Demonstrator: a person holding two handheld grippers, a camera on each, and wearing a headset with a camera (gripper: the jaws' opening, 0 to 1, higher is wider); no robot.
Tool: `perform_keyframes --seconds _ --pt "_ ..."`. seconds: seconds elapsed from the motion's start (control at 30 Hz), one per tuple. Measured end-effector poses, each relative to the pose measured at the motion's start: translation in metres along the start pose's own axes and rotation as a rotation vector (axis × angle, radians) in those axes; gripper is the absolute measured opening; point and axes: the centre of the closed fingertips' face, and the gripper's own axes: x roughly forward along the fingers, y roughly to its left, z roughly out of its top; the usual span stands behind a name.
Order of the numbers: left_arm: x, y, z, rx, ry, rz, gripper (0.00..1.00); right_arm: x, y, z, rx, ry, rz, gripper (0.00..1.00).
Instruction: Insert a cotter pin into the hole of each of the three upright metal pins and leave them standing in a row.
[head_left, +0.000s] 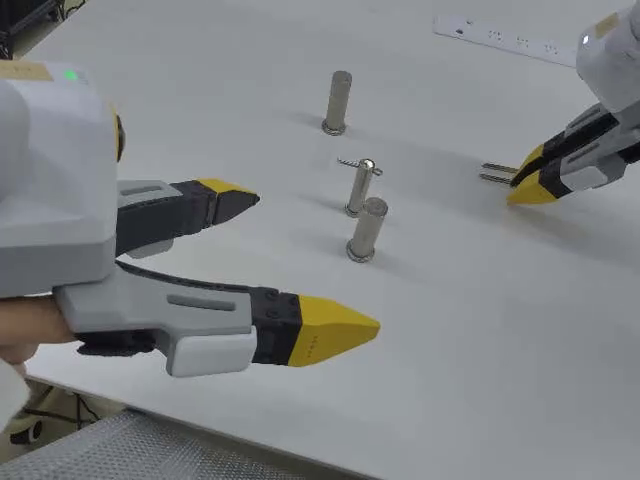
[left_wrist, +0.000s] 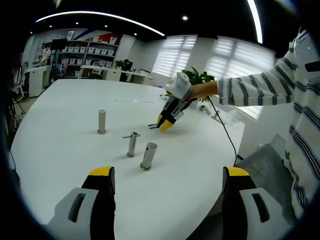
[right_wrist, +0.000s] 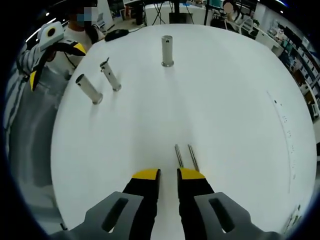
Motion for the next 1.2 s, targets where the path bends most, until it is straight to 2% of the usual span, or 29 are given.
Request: perform_keyframes --seconds 0.17,0.3,0.57,0.7,0.77,0.93,1.0,1.03,1.07,1.2 --pt "0.0 0.0 -0.004 -0.005 0.02 0.002 0.9 0.001 -0.007 0.002 -0.01 0.009 -0.005 0.17" --pt "-0.001 0.0 -0.003 -0.002 0.019 0.003 0.9 0.004 -0.01 0.0 0.011 0.016 0.005 0.16" --pt "-0.001 0.004 -0.002 -0.019 0.008 0.012 0.87 0.006 -0.01 -0.004 0.003 0.051 0.013 0.13" --pt "0.0 0.005 -0.005 -0.019 0.024 0.012 0.88 0.007 -0.011 -0.004 0.007 0.077 -0.01 0.11" --pt "0.0 0.005 -0.005 -0.016 0.027 0.011 0.88 0.006 -0.013 -0.005 -0.043 0.102 -0.032 0.08" --pt "0.002 0.005 -0.005 -0.006 0.033 0.005 0.87 0.007 -0.01 -0.005 -0.086 0.128 -0.054 0.05" --pt "0.002 0.004 -0.005 -0.001 0.032 0.001 0.87 0.006 -0.01 -0.004 -0.216 0.121 -0.049 0.05" --pt "0.003 0.004 -0.005 -0.003 0.032 0.0 0.87 0.006 -0.009 -0.004 -0.226 0.116 -0.055 0.05" --pt "0.003 0.004 -0.005 -0.005 0.032 0.0 0.87 0.005 -0.008 -0.006 -0.183 0.116 -0.06 0.05" --pt "0.003 0.003 -0.007 -0.005 0.042 -0.002 0.86 0.004 -0.009 -0.005 -0.165 0.101 -0.084 0.03"
